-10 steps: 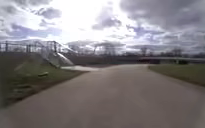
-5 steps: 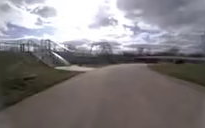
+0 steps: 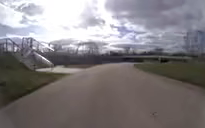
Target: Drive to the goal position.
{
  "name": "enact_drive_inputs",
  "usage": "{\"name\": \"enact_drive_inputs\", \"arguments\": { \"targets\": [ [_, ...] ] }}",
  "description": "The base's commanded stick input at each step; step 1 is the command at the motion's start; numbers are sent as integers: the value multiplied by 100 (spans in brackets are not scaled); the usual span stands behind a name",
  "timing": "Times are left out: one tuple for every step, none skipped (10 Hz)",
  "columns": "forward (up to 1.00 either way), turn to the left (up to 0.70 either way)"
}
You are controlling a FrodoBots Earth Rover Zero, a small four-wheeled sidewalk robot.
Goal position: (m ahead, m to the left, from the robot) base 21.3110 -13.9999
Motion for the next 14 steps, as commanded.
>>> {"name": "enact_drive_inputs", "arguments": {
  "targets": [
    [100,0],
    [100,0],
    [100,0],
    [100,0],
    [100,0],
    [100,0],
    [100,0],
    [100,0],
    [100,0],
    [100,0],
    [100,0],
    [100,0],
    [100,0],
    [100,0]
  ]
}}
